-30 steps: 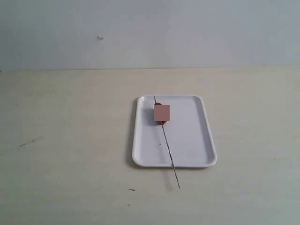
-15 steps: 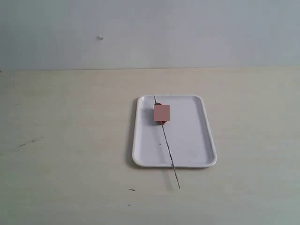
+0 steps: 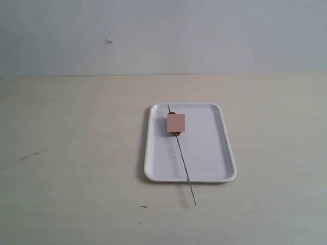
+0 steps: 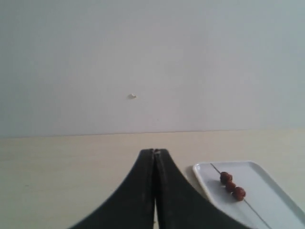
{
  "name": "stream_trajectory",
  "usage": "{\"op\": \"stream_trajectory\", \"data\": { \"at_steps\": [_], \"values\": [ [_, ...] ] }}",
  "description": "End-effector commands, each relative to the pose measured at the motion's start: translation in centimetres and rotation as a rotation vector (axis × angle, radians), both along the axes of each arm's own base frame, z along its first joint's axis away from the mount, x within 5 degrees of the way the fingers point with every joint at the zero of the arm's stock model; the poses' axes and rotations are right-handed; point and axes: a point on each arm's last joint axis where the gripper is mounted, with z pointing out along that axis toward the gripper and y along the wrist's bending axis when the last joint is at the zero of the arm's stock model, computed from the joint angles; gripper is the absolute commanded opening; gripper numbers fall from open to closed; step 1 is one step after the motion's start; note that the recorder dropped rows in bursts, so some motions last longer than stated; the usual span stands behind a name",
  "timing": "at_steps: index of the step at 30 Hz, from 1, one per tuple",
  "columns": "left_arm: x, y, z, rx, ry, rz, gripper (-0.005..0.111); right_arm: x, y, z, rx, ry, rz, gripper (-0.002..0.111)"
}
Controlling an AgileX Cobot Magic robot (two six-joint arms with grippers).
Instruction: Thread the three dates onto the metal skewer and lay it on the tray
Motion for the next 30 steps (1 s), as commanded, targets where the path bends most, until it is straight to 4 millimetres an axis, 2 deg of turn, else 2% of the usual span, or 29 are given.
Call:
{"op": "stream_trajectory", "data": {
  "at_steps": [1,3,9,18,22,26,30],
  "values": [
    [0.2,-0.1,0.3,-0.247,0.026,0.001,0.000,-0.1,0.0,-0.1,-0.011,0.002,-0.007,0.000],
    [0.5,-0.8,0.4,-0.320,0.041,-0.048,0.000,-0.1,0.0,-0.1,-0.011,0.002,-0.007,0.000],
    [0.5,-2.9,-0.6,-0.104,0.093,-0.235,0.000,-0.1,0.0,-0.1,-0.011,0.002,-0.007,0.000],
    [-0.1,-3.3,-2.6,0.085,0.245,-0.309,0.000,0.0,0.0,-0.1,-0.004,0.000,-0.007,0.000],
    [-0.4,-3.2,-4.0,0.126,0.313,-0.320,0.000,0.0,0.0,-0.1,-0.004,0.000,-0.007,0.000],
    [-0.9,-2.6,-5.0,0.227,0.287,-0.314,0.000,0.0,0.0,-0.1,-0.004,0.000,-0.007,0.000],
    [-1.8,-0.2,-5.7,0.210,0.307,-0.114,0.000,0.0,0.0,-0.1,-0.004,0.000,-0.007,0.000]
  ]
}}
